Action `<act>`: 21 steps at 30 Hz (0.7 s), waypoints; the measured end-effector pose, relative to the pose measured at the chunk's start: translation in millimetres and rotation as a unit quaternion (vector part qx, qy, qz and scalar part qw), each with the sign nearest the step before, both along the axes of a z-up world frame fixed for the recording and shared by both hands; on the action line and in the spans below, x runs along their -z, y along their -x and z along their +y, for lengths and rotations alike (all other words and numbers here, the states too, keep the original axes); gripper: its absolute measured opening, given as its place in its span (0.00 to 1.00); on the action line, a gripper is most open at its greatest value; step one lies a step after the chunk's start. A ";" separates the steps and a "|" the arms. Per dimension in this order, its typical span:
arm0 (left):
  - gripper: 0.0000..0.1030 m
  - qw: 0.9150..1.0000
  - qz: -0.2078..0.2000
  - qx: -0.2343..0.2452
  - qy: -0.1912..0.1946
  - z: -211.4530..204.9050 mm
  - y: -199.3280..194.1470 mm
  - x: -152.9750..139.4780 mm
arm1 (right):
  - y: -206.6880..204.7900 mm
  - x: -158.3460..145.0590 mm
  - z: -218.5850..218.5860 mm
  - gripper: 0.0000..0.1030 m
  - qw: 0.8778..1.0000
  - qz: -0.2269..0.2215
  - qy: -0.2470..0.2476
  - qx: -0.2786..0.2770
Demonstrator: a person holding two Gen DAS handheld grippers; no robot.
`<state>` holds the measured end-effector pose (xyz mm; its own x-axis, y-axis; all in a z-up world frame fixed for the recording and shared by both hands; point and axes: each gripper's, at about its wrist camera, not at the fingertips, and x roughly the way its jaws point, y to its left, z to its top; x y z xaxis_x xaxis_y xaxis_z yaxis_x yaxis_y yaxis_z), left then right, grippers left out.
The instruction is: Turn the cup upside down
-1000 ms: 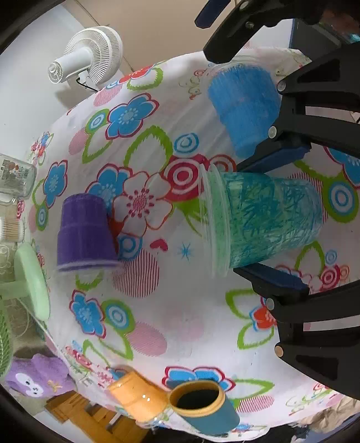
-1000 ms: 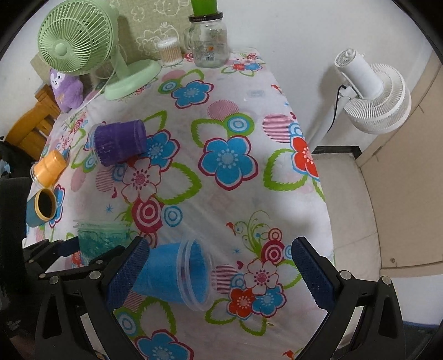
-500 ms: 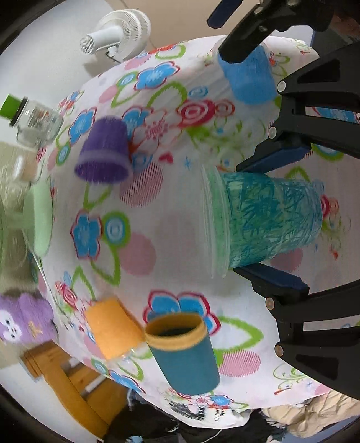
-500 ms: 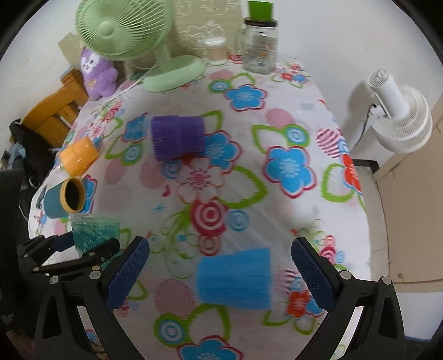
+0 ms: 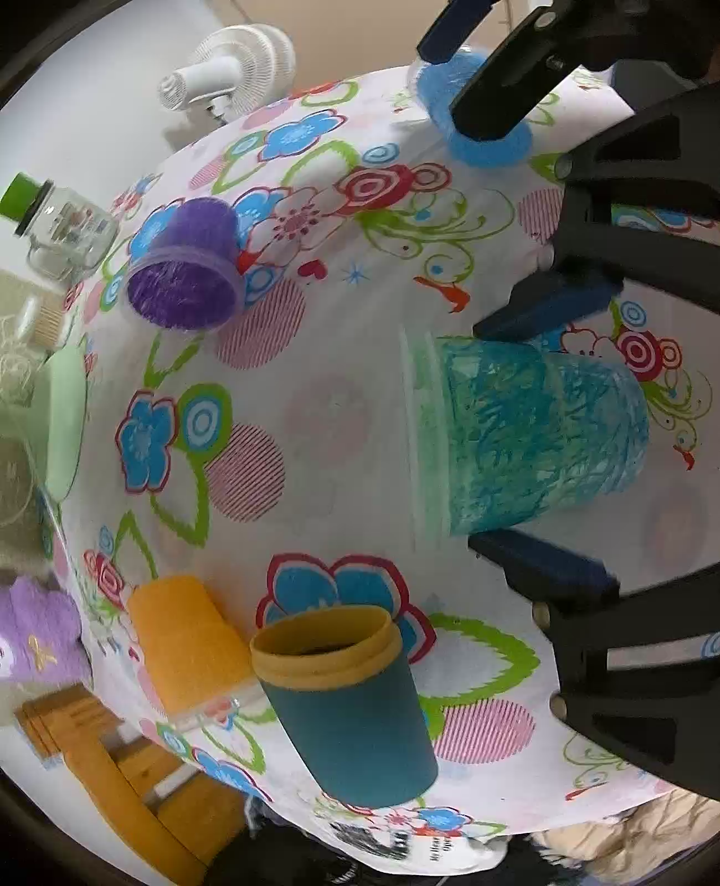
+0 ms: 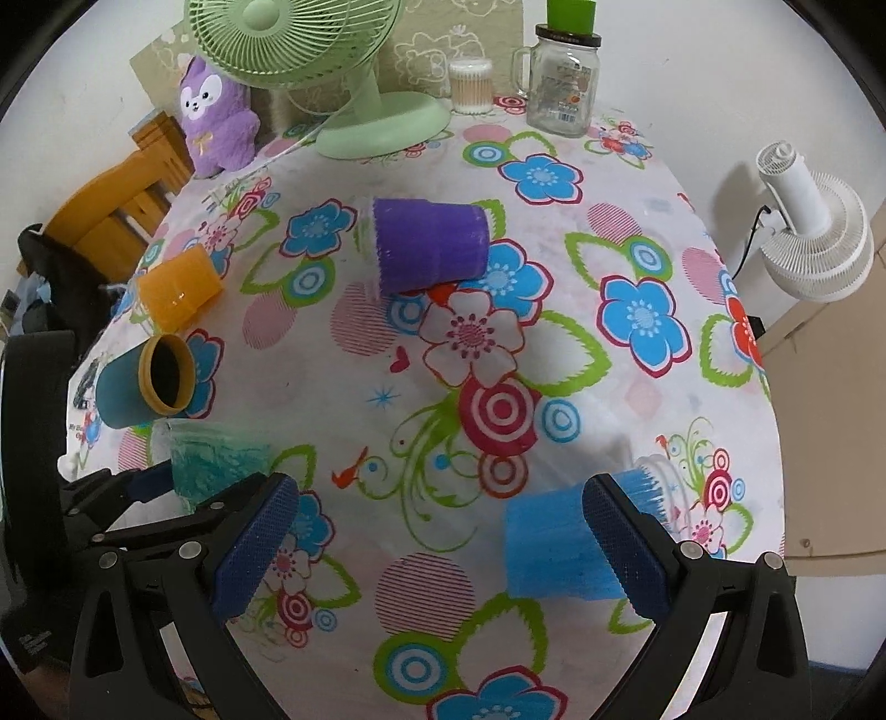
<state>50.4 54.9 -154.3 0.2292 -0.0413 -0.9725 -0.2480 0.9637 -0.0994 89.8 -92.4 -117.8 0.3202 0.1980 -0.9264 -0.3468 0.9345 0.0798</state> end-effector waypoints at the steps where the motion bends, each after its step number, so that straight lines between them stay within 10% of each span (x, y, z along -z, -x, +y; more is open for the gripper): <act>1: 0.85 1.000 0.003 0.009 0.002 -1.3 -0.5 -0.5 | 0.6 0.5 1.0 1.00 1.000 0.000 0.001 0.002; 21: 0.95 0.985 -0.095 0.146 0.004 20.8 38.2 -96.0 | 61.7 -67.6 29.6 1.00 0.992 -0.084 -0.010 0.097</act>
